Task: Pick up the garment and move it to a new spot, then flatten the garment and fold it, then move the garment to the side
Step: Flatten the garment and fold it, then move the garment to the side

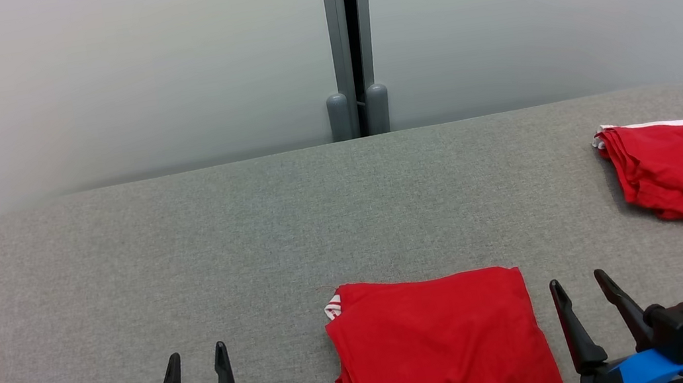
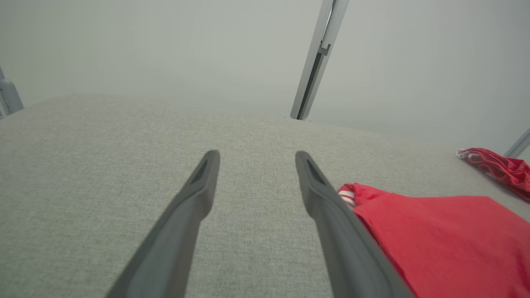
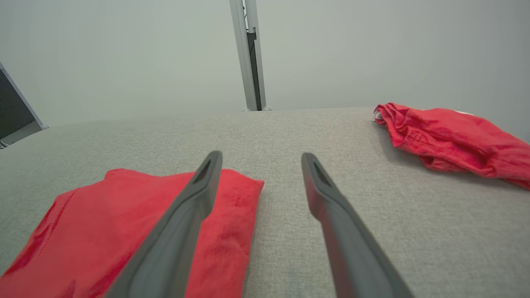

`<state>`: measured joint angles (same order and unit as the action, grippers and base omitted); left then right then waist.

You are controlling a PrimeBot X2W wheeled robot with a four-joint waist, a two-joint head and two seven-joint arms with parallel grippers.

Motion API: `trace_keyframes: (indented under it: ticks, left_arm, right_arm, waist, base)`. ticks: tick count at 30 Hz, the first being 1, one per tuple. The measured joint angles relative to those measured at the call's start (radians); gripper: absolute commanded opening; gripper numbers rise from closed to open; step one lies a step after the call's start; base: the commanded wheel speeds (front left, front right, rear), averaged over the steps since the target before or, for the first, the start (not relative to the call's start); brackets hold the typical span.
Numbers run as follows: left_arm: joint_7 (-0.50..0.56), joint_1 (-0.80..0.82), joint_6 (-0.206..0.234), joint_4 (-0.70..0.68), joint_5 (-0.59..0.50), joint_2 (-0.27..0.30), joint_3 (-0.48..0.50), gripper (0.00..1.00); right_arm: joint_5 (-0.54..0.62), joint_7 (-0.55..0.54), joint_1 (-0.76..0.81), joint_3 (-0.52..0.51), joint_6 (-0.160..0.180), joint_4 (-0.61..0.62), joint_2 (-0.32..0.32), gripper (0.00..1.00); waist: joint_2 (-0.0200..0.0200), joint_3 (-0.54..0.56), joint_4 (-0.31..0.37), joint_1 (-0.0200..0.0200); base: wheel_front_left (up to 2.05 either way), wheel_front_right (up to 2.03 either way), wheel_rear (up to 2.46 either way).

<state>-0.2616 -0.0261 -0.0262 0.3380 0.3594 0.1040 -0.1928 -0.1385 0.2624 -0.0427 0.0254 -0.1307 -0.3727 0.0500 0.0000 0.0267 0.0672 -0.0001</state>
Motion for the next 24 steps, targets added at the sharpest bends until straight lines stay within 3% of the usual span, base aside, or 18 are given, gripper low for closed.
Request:
trace_keyframes:
  ticks: [7,18,24]
  left_arm:
    - [0.000,-0.002,-0.002,0.006,-0.009,-0.001,-0.007,1.00]
    - [0.000,-0.002,-0.002,0.012,-0.017,0.004,-0.012,1.00]
    - [0.000,-0.002,-0.002,0.013,-0.024,0.005,-0.014,1.00]
  right_arm:
    - [0.037,-0.028,-0.016,-0.011,0.000,-0.045,0.000,1.00]
    - [0.042,-0.344,-0.079,-0.017,0.000,-0.109,0.000,1.00]
    - [0.014,-0.452,-0.116,-0.009,0.000,-0.175,-0.001,1.00]
  waist:
    - [0.0000,0.000,-0.009,0.0000]
    - [0.0000,-0.008,-0.053,0.0001]
    - [0.0000,-0.029,-0.080,0.0000]
  base:
    - [0.00,0.00,0.00]
    - [0.00,0.00,0.00]
    - [0.00,0.00,0.00]
